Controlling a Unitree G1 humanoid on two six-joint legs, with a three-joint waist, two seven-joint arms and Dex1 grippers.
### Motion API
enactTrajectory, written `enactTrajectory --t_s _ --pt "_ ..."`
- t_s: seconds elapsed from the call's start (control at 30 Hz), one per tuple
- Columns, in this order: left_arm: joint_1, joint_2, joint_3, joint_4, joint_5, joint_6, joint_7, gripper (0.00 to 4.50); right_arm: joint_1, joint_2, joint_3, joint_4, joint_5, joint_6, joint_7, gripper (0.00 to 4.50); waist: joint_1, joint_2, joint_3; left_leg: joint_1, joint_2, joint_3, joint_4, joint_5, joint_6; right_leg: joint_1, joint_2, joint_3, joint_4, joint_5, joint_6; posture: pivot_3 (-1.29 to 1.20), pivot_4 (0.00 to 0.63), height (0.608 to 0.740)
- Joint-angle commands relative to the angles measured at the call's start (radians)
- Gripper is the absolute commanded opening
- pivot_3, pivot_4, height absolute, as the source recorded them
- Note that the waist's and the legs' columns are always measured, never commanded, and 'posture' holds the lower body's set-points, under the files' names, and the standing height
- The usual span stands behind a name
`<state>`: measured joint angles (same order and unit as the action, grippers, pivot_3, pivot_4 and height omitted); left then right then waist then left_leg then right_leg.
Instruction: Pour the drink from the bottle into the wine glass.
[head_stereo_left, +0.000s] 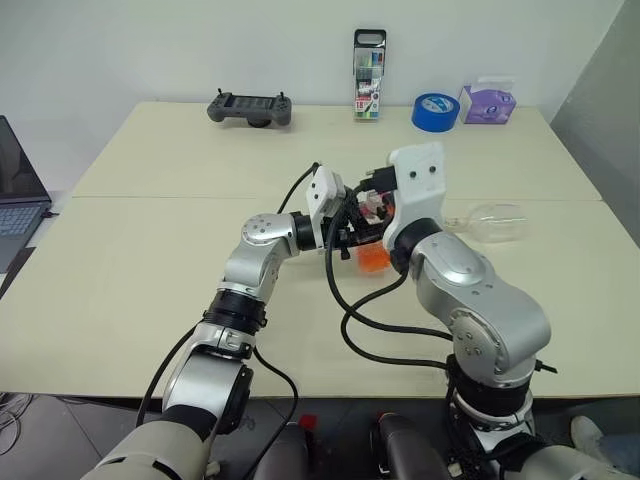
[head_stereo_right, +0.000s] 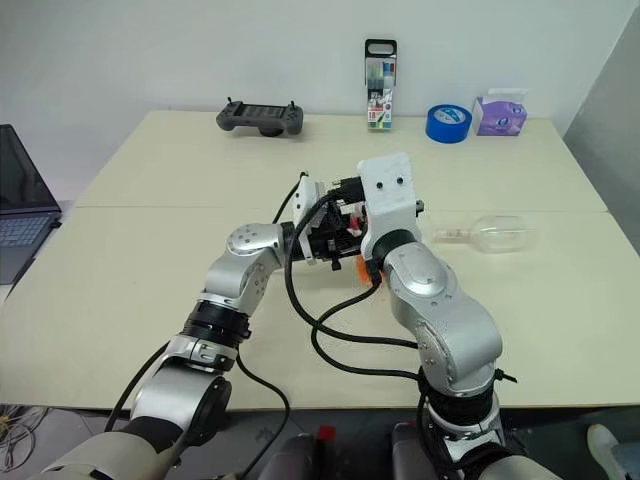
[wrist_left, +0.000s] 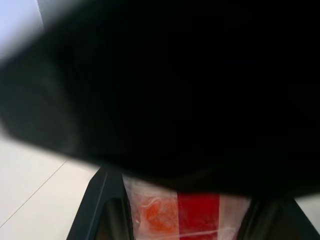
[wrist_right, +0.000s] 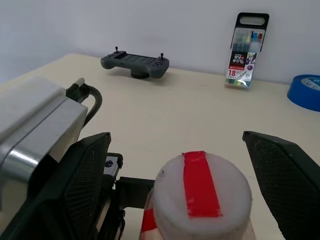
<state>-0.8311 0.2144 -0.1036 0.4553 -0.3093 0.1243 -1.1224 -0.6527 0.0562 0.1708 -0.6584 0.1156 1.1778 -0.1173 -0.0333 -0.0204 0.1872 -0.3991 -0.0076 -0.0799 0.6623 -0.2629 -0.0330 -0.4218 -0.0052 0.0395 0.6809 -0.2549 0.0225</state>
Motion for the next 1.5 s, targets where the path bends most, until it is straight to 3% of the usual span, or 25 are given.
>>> enactTrajectory --t_s 0.03,0.57,1.5 --pt "-0.022 0.003 0.013 -0.042 -0.009 -0.015 0.000 1.83 0.002 0.003 -0.013 0.002 -0.036 -0.065 -0.020 4.50 0.000 0.000 0.000 0.000 0.000 0.000 0.000 0.000 0.000 0.000 0.000 0.000 0.000 0.000 0.000 0.00 0.150 0.740" --pt "-0.018 -0.003 0.005 -0.052 -0.008 -0.011 0.007 1.83 0.042 0.005 -0.031 0.050 -0.093 -0.126 -0.036 4.50 0.000 0.000 0.000 0.000 0.000 0.000 0.000 0.000 0.000 0.000 0.000 0.000 0.000 0.000 0.000 0.00 0.150 0.740" --pt "-0.023 -0.005 0.008 -0.028 -0.007 -0.025 0.008 1.83 0.228 -0.071 -0.071 -0.225 -0.021 -0.102 0.095 4.50 0.000 0.000 0.000 0.000 0.000 0.000 0.000 0.000 0.000 0.000 0.000 0.000 0.000 0.000 0.000 0.00 0.150 0.740"
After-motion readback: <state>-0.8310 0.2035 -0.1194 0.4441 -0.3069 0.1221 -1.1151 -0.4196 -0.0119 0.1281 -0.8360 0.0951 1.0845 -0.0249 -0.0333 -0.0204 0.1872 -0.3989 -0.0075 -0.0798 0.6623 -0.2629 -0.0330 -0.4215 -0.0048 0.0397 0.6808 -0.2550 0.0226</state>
